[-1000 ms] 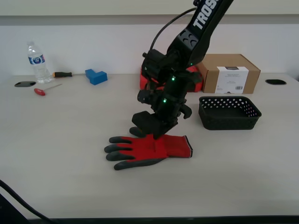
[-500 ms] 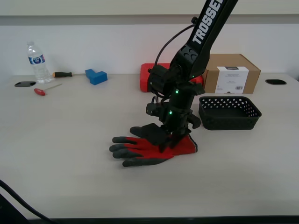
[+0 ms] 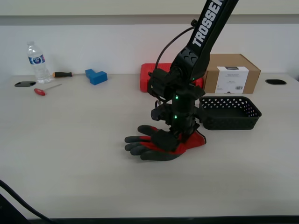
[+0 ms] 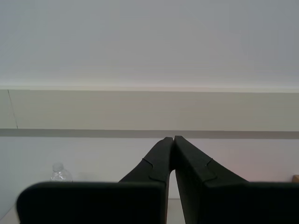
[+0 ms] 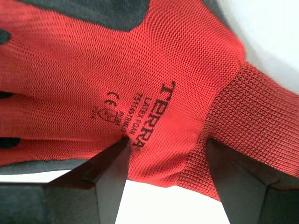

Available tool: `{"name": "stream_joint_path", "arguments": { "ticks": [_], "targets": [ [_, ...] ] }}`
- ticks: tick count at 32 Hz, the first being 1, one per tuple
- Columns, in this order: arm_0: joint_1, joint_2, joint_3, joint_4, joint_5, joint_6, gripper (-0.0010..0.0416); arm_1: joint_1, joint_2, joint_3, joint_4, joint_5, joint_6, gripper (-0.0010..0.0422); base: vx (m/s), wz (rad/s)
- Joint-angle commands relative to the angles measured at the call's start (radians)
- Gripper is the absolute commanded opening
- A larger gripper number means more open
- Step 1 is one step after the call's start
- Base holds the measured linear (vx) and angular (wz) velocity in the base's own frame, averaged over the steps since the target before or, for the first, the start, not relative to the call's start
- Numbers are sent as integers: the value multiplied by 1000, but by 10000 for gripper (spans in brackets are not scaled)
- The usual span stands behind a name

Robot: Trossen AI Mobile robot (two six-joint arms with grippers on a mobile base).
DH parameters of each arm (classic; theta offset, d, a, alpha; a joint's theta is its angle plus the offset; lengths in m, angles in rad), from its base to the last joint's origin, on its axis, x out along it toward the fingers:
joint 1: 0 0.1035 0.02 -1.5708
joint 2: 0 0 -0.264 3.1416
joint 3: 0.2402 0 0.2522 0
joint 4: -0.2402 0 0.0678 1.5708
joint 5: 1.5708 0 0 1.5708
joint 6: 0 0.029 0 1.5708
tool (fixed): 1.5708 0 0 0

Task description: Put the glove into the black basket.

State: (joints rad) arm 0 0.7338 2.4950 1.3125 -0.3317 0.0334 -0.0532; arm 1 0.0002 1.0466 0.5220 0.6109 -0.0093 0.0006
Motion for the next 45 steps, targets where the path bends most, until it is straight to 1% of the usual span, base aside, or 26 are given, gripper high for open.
{"name": "stream_joint_path", "arguments": {
  "ticks": [1, 2, 3, 4, 5, 6, 7, 8, 9, 10, 15, 21, 22, 23, 24, 25, 26, 28, 29, 31, 33, 34, 35, 39, 40, 45],
  "targets": [
    [0, 46, 12, -36, -10, -3, 199, 0, 0, 2, 4, -2, 0, 0, 0, 0],
    [0, 73, 27, -58, -41, 4, 183, 0, 0, 2, 4, -1, 0, 0, 0, 0],
    [1, 84, 34, -66, -57, 10, 175, 0, 0, 2, 4, -1, 0, 0, 0, 0],
    [1, 90, 43, -74, -68, 18, 154, 0, 0, 2, 5, -1, 0, 0, 0, 0],
    [1, 98, 55, -76, -82, 18, 114, 0, 0, 2, 4, -1, 0, 0, 0, 0],
    [1, 98, 62, -83, -84, 19, 94, 0, 0, 2, 4, -1, 0, 0, 0, 0],
    [-1, 98, 71, -94, -85, 16, 58, 0, 0, 2, 4, -1, 0, 0, 0, 0],
    [-2, 95, 78, -100, -88, 15, 10, 0, 0, 2, 4, -1, 0, 0, 0, 0],
    [-3, 91, 80, -103, -88, 11, -9, 0, 0, 2, 4, -1, 0, 0, 0, 0],
    [-5, 90, 84, -104, -90, 6, 2, 0, 0, 2, 4, -1, 0, 0, 0, 0],
    [-7, 40, 94, -116, -96, 8, -1, 0, 0, 2, 5, -1, 0, 0, 0, 0],
    [-9, -120, 89, -120, -82, 18, -1, 0, 0, 1, 3, -1, 0, 0, 0, 0],
    [-9, -180, 79, -121, -68, 24, -1, 0, 0, 2, 3, -1, 0, 0, 0, 0],
    [-9, -200, 74, -121, -58, 24, -1, 0, 0, 2, 3, -1, 0, 0, 0, 0],
    [-13, -276, 51, -121, -7, 24, -1, 0, 0, 2, 3, -1, 0, 0, 0, 0],
    [-16, -294, 46, -121, 6, 24, -1, 0, 0, 2, 3, -1, 0, 0, 0, 0],
    [-30, -359, 24, -122, 51, 24, -1, 0, 0, 1, 4, -1, 0, 0, 0, 0],
    [-50, -401, 7, -122, 66, 25, -1, 0, 0, 2, 3, -1, 0, 0, 0, 0],
    [-67, -442, -13, -121, 80, 25, -1, 0, 0, 1, 2, -1, 0, 0, 0, 0],
    [-95, -471, -28, -120, 80, 28, -1, 0, 0, 2, 3, -2, 0, 0, 0, 0],
    [-187, -556, -85, -115, 80, 29, -1, -1, 0, 2, 3, -1, 0, 0, 0, 0],
    [-202, -569, -95, -109, 81, 29, -1, 0, 0, 2, 3, -2, 0, 0, 0, 0],
    [-249, -593, -122, -91, 80, 31, -1, 0, 0, 1, 2, -8, 0, 0, 0, 0],
    [-352, -625, -164, -68, 80, 30, -1, 0, 0, 2, 2, -8, 0, 0, 0, 0],
    [-395, -630, -188, -40, 80, 30, -1, 0, 0, 2, 2, -8, 0, 0, 0, 0],
    [-501, -618, -238, 26, 60, 24, -1, 0, 0, 2, 2, -8, 0, 0, 0, 0]
  ]
}}
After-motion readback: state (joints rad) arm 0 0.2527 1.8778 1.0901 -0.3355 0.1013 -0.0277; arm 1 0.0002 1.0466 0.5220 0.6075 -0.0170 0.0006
